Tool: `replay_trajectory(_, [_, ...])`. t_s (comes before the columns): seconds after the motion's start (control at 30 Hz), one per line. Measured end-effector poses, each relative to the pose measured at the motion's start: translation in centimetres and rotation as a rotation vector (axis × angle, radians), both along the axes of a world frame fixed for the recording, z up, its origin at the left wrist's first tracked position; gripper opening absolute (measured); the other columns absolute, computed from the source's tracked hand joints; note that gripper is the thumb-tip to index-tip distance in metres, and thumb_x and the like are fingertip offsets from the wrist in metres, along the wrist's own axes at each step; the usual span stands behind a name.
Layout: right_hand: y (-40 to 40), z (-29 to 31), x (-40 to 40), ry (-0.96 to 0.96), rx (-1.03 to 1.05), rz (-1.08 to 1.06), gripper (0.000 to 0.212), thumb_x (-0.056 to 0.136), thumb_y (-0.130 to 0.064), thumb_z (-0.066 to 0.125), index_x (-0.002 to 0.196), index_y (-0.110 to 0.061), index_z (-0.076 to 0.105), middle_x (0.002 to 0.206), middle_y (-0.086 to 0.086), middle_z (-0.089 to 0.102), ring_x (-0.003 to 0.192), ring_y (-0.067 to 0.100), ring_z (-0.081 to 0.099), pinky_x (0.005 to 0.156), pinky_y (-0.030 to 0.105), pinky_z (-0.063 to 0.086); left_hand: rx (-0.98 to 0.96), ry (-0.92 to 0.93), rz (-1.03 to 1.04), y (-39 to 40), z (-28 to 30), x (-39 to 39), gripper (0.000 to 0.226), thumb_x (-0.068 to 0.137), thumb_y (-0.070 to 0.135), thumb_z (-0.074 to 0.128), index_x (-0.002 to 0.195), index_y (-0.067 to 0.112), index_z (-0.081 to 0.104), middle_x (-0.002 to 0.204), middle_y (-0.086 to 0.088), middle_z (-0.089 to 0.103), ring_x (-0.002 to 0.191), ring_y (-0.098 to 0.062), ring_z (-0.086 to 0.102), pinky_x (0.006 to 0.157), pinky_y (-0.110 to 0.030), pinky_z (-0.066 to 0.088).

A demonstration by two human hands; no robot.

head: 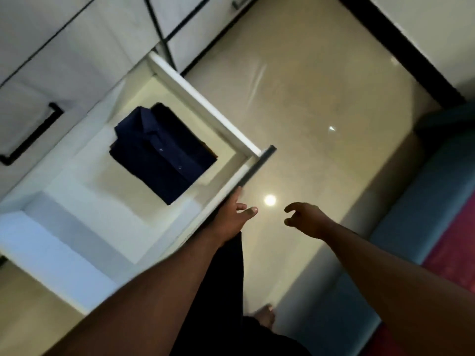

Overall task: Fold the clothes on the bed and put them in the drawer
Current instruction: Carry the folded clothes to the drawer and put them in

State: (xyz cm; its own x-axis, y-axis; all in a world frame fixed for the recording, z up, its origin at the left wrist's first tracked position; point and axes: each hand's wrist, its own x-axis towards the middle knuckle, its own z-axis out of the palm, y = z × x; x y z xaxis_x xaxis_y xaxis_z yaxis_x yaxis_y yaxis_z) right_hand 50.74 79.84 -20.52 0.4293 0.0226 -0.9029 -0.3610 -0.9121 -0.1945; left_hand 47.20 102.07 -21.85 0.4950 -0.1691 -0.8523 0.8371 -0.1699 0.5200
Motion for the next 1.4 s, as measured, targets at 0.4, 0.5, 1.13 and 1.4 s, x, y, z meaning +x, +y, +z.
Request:
replay_trajectory(0.4, [-28.2,16.1,-30.3,-0.683,-0.068,-0.414,0.039,0.083,-0.024,0.075,0.118,-0.01,0.066,0.117,0.009,0.066,0.11,0.025,0.06,0.096,0.028,0.041,-0.19,0.016,-0.477,-32.6,10.1,-23.7,0.078,0.088,0.034,0.07,0.153,0.024,0.027,0.152,-0.002,0.036,0.129,-0.016,0.046,0.092,-0.032,0.045])
replay_trajectory(0.5, [-36.2,17.3,-40.7,-0.864,-0.226,-0.652,0.046,0.074,-0.031,0.082,0.112,-0.01,0.068,0.113,0.008,0.066,0.108,0.024,0.059,0.097,0.034,0.043,-0.239,0.056,-0.5,-38.7,10.4,-29.5,0.092,0.084,0.038,0.074,0.155,0.024,0.017,0.152,0.01,0.028,0.139,-0.016,0.035,0.109,-0.035,0.035])
replay_trajectory(1.13, [-42.3,11.4,-41.3,-0.452,0.236,-1.192,0.035,0.082,-0.018,0.076,0.105,-0.029,0.052,0.094,-0.018,0.059,0.07,-0.015,0.06,0.06,0.004,0.047,-0.324,0.145,-0.181,-42.4,6.5,-29.5,0.044,0.073,0.002,0.073,0.114,0.017,0.063,0.106,-0.007,0.072,0.089,-0.019,0.07,0.072,-0.034,0.059])
replay_trajectory(1.4, [-20.9,4.9,-27.0,-0.157,0.526,-1.295,0.085,0.052,-0.053,0.089,0.123,-0.029,0.049,0.117,-0.002,0.066,0.104,0.018,0.065,0.084,0.038,0.055,-0.237,0.136,0.129,-18.3,5.4,-19.6,0.083,0.041,0.025,0.08,0.12,0.013,0.059,0.114,-0.013,0.07,0.107,-0.033,0.065,0.086,-0.043,0.054])
